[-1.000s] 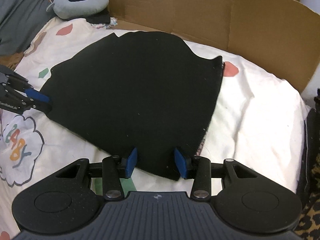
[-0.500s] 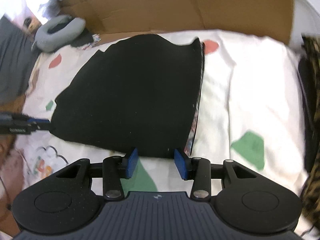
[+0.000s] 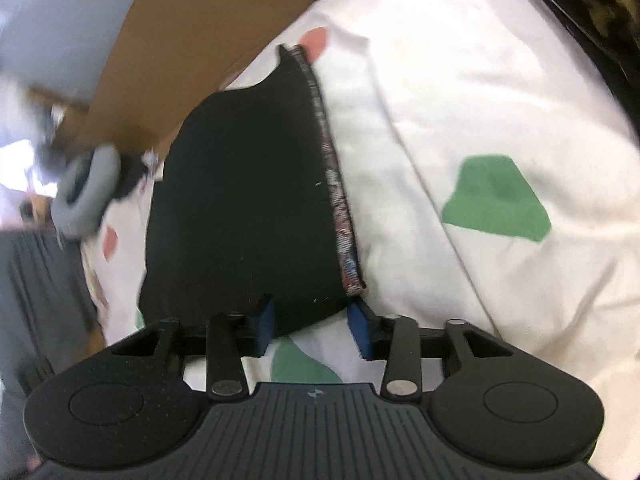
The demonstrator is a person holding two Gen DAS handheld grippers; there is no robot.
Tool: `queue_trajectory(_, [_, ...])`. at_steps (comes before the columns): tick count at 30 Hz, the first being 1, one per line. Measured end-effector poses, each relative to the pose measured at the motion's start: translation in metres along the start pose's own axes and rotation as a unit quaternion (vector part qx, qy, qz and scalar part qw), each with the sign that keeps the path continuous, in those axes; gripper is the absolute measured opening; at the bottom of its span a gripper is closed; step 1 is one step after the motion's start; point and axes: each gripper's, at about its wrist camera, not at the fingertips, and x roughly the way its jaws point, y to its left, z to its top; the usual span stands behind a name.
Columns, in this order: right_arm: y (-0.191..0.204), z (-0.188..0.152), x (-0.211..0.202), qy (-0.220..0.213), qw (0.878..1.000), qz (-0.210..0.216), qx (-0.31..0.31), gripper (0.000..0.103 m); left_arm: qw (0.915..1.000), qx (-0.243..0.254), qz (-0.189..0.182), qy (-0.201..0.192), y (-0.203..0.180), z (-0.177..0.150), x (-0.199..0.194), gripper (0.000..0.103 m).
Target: Fold clothes
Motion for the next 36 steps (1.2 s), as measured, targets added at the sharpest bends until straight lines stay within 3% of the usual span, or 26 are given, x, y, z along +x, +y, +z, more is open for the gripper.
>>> queue_trajectory(7, [-0.002, 0.001, -0.003, -0.009, 1.000, 0.024, 0.015, 0.008, 0.9999, -0.012, -0.004, -0.003, 0.007, -0.001, -0.003, 0.038])
queue_trajectory(10, [-0.003, 0.002, 0.003, 0.001, 0.999, 0.037, 0.030, 0.013, 0.9998, -0.017, -0.009, -0.005, 0.007, -0.001, -0.002, 0.038])
queue_trajectory(11, [-0.004, 0.003, 0.005, 0.005, 0.998, 0.044, 0.035, 0.019, 0.9997, -0.019, -0.011, -0.005, 0.007, -0.001, -0.001, 0.038])
queue_trajectory(12, [-0.005, 0.003, 0.007, 0.007, 0.998, 0.049, 0.040, 0.031, 0.9997, -0.021, -0.013, -0.006, 0.007, 0.000, 0.000, 0.038])
queue_trajectory(13, [-0.007, 0.004, 0.008, 0.007, 0.998, 0.053, 0.045, 0.034, 0.9996, -0.023, -0.015, -0.008, 0.006, 0.000, 0.000, 0.038])
queue_trajectory(19, [-0.016, 0.005, 0.020, -0.004, 0.993, 0.076, 0.089, 0.038, 0.9982, -0.041, -0.040, -0.013, 0.011, 0.002, 0.005, 0.038])
queue_trajectory(21, [-0.017, 0.005, 0.022, -0.009, 0.991, 0.081, 0.103, 0.035, 0.9972, -0.053, -0.052, -0.012, 0.015, 0.001, 0.007, 0.040])
queue_trajectory(23, [-0.020, 0.005, 0.023, -0.010, 0.989, 0.087, 0.118, 0.016, 0.9958, -0.065, -0.064, -0.011, 0.018, 0.001, 0.009, 0.041])
queue_trajectory(24, [-0.022, 0.005, 0.023, -0.010, 0.989, 0.088, 0.122, 0.011, 0.9949, -0.071, -0.071, -0.011, 0.019, 0.000, 0.009, 0.041])
queue_trajectory(27, [-0.020, 0.008, 0.021, -0.013, 0.990, 0.089, 0.108, 0.009, 0.9918, -0.089, -0.090, -0.014, 0.022, -0.004, 0.011, 0.041])
queue_trajectory(34, [-0.019, 0.019, 0.010, -0.032, 0.989, 0.094, 0.106, 0.008, 0.9856, -0.122, -0.115, -0.018, 0.026, -0.009, 0.014, 0.025])
queue_trajectory(36, [-0.019, 0.021, 0.011, -0.032, 0.990, 0.091, 0.105, 0.008, 0.9846, -0.121, -0.126, -0.013, 0.021, -0.009, 0.018, 0.025])
